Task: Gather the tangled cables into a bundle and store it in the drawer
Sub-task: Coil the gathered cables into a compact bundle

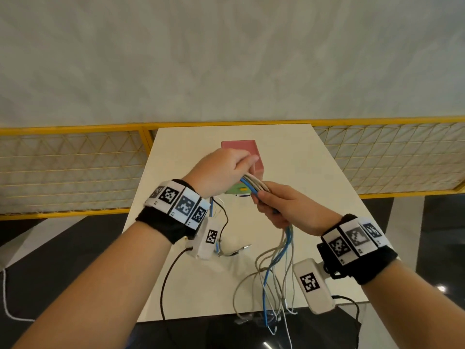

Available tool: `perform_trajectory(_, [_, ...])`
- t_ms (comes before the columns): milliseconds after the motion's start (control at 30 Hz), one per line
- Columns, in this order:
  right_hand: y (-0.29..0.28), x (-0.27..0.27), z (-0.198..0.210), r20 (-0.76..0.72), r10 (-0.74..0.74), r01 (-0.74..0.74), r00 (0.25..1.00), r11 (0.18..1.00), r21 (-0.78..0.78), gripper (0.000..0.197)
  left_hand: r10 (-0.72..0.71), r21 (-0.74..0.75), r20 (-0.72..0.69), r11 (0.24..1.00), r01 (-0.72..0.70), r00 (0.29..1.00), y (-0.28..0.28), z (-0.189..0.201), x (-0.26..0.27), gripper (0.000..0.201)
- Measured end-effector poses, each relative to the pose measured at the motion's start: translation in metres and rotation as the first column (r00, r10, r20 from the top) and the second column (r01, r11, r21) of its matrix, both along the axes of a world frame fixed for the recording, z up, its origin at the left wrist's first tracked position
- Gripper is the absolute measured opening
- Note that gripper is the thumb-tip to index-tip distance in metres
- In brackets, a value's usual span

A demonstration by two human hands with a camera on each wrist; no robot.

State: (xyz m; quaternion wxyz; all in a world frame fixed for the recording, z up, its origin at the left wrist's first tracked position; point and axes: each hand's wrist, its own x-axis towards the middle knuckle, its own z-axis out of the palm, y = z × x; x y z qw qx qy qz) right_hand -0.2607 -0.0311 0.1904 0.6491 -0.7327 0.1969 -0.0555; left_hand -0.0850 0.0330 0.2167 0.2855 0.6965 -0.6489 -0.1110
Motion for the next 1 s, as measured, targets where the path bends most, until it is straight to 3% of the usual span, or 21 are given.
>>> perform_trajectory(133, [0.0, 0.005, 0.007, -0.069, 0.011, -0.031, 0.998, 0.954, -0.3, 0.023, -0.121, 0.167, 0.188, 0.982, 0.089, 0.975, 0.0, 0.004, -0.017, 0.052])
perform_trajectory(200, [-0.003, 0.005, 0.016, -0.078, -0.002, -0.031, 0.997, 0.903, -0.428, 0.018, -0.15, 0.172, 0.158, 0.977, 0.123, 0.976, -0.001, 0.001, -0.022, 0.053])
perform_trajectory(267, [-0.011, 0.002, 0.026, -0.036, -0.026, 0.008, 0.999, 0.9, -0.435, 0.007, -0.135, 0.14, 0.04, 0.982, 0.128, 0.99, 0.0, 0.002, -0.019, 0.047])
perform_trajectory(333, [-0.024, -0.002, 0.033, 0.004, -0.039, 0.037, 0.999, 0.901, -0.433, 0.032, -0.125, 0.156, -0.041, 0.979, 0.13, 0.991, 0.002, 0.005, -0.014, 0.042])
perform_trajectory(400, [-0.03, -0.001, 0.039, 0.049, -0.041, 0.06, 0.998, 0.879, -0.474, 0.043, -0.16, 0.19, 0.016, 0.97, 0.155, 0.987, 0.001, 0.008, -0.011, 0.041])
perform_trajectory(467, [-0.032, 0.003, 0.04, 0.129, -0.061, 0.125, 0.99, 0.805, -0.581, 0.043, -0.172, 0.187, 0.068, 0.97, 0.157, 0.983, 0.001, 0.011, -0.01, 0.032])
perform_trajectory(567, [-0.034, 0.006, 0.031, 0.228, -0.136, 0.261, 0.964, 0.645, -0.718, 0.032, -0.112, 0.078, -0.081, 0.99, 0.119, 0.99, 0.003, 0.016, -0.002, 0.033])
perform_trajectory(633, [-0.034, 0.006, 0.02, 0.249, -0.152, 0.285, 0.957, 0.671, -0.684, 0.016, -0.123, 0.003, -0.237, 0.992, 0.127, 0.964, 0.005, 0.02, 0.001, 0.044])
perform_trajectory(700, [-0.034, 0.007, 0.012, 0.279, -0.133, 0.289, 0.951, 0.7, -0.653, 0.007, -0.13, -0.026, -0.274, 0.991, 0.128, 0.953, 0.008, 0.024, -0.001, 0.044])
perform_trajectory(867, [-0.036, 0.016, 0.001, 0.373, -0.112, 0.328, 0.921, 0.74, -0.587, 0.011, -0.099, -0.154, -0.39, 0.987, 0.042, 0.916, 0.008, 0.038, -0.006, 0.019])
perform_trajectory(1000, [-0.044, 0.02, -0.011, 0.305, -0.116, 0.29, 0.945, 0.731, -0.618, 0.014, -0.069, -0.256, -0.506, 0.964, -0.073, 0.86, 0.01, 0.057, -0.002, 0.023])
